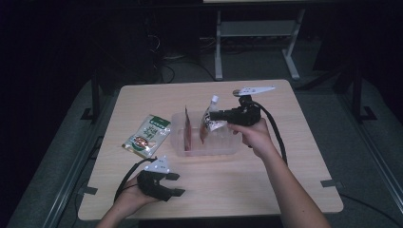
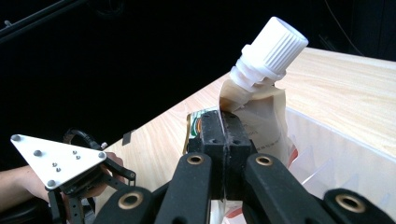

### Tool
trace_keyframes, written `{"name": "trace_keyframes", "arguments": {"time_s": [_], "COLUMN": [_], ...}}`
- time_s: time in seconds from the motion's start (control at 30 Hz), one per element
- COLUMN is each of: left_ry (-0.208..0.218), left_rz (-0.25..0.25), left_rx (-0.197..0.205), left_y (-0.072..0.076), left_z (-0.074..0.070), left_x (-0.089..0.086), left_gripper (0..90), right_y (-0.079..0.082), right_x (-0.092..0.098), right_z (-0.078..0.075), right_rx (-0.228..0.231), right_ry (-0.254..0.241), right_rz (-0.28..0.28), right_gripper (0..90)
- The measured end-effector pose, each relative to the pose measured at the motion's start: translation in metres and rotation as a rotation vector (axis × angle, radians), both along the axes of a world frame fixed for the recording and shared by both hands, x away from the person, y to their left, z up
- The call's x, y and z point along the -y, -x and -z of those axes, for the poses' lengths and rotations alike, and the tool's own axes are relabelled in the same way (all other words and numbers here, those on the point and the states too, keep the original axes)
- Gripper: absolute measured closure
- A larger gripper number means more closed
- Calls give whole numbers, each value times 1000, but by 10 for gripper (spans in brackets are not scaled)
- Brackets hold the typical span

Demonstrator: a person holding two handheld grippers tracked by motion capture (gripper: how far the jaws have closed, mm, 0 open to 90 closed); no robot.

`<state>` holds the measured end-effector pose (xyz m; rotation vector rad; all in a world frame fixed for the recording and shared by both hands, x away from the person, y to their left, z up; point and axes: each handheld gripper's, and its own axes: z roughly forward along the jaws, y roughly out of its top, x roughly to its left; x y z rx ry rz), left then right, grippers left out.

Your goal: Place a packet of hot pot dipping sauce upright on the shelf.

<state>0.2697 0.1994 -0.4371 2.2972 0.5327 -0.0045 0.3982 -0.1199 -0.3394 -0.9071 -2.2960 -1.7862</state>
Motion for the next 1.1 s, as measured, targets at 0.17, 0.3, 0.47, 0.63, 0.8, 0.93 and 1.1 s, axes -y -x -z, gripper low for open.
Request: {"name": "trace_keyframes", "arguments": {"time_s": [0.17, 0.3, 0.47, 0.63, 0.8, 0.93, 1.1], "left_ry": [-3, -2, -4, -4, -7, -16, -9], "left_rz": [7, 5, 7, 7, 4, 12, 11], "left_rx": [0, 2, 1, -2, -7, -5, -3], "left_y": [-1, -1, -1, -1, 0, -1, -1], "left_z": [0, 0, 0, 1, 1, 0, 1], "left_x": [-1, -1, -1, -1, 0, 0, 0], "left_gripper": [384, 385, 385, 385, 385, 386, 385], "right_y": [-4, -7, -9, -11, -14, -16, -18], "right_x": [-4, -5, -7, -8, -11, -14, -17], "right_z": [6, 10, 15, 21, 27, 30, 35], "right_rx": [-12, -21, -33, -46, -60, -60, -74], "right_ry": [13, 21, 29, 39, 55, 60, 76], "right_rz": [0, -1, 3, 6, 9, 13, 11], "right_gripper": [898, 898, 897, 897, 897, 897, 896]}}
